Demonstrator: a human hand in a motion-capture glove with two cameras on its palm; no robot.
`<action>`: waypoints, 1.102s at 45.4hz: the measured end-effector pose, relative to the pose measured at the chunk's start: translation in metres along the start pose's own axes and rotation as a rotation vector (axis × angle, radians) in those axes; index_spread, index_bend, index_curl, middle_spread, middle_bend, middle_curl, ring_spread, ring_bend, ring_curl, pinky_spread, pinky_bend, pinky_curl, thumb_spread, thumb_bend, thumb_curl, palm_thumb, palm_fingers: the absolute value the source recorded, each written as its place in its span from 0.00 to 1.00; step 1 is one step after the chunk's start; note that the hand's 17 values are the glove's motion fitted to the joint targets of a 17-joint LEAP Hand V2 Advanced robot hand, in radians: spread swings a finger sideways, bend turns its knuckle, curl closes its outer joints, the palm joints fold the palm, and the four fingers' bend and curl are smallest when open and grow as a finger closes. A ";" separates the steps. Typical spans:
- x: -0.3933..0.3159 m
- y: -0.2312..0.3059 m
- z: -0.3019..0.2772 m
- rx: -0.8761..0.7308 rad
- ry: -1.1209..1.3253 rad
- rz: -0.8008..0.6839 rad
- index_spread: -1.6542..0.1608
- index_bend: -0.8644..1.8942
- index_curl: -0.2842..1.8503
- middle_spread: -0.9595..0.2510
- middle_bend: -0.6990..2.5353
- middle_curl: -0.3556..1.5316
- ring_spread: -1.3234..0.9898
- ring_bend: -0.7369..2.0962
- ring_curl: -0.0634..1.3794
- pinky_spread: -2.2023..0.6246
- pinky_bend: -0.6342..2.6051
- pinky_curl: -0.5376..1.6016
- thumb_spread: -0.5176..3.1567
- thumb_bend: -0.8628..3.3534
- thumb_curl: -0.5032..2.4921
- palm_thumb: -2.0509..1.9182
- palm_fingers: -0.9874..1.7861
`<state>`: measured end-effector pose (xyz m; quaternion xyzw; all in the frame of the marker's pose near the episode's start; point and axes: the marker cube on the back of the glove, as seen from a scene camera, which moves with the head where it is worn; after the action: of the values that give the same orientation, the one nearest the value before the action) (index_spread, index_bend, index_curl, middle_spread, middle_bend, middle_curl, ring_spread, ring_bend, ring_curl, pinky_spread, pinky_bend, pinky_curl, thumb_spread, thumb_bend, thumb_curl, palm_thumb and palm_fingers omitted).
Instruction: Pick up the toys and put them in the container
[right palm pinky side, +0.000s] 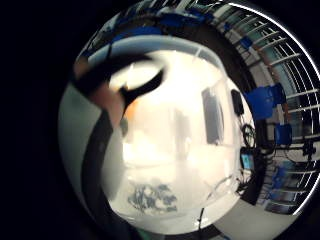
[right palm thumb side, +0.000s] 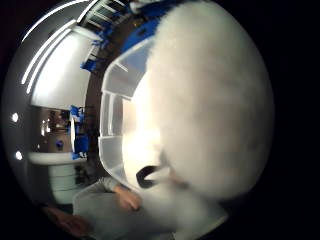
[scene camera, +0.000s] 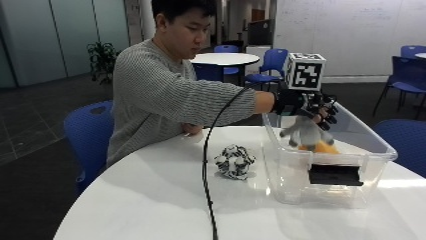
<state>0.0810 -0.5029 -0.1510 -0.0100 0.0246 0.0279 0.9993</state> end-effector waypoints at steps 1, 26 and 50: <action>0.001 0.001 0.001 -0.024 0.007 -0.005 0.70 0.31 0.34 0.57 0.38 0.54 0.40 0.62 0.45 0.67 0.55 0.48 0.37 0.19 0.49 0.59 0.46; 0.009 0.128 -0.027 0.036 -0.120 -0.197 0.72 0.36 0.26 0.63 0.28 0.44 0.52 0.47 0.31 0.79 0.54 0.43 0.47 0.20 0.35 0.52 0.33; 0.034 0.223 0.090 -0.094 0.073 -0.170 0.70 0.38 0.28 0.62 0.28 0.43 0.50 0.47 0.29 0.80 0.51 0.41 0.49 0.20 0.31 0.53 0.37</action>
<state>0.1072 -0.2769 -0.0673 -0.0599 0.0586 -0.0562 0.9949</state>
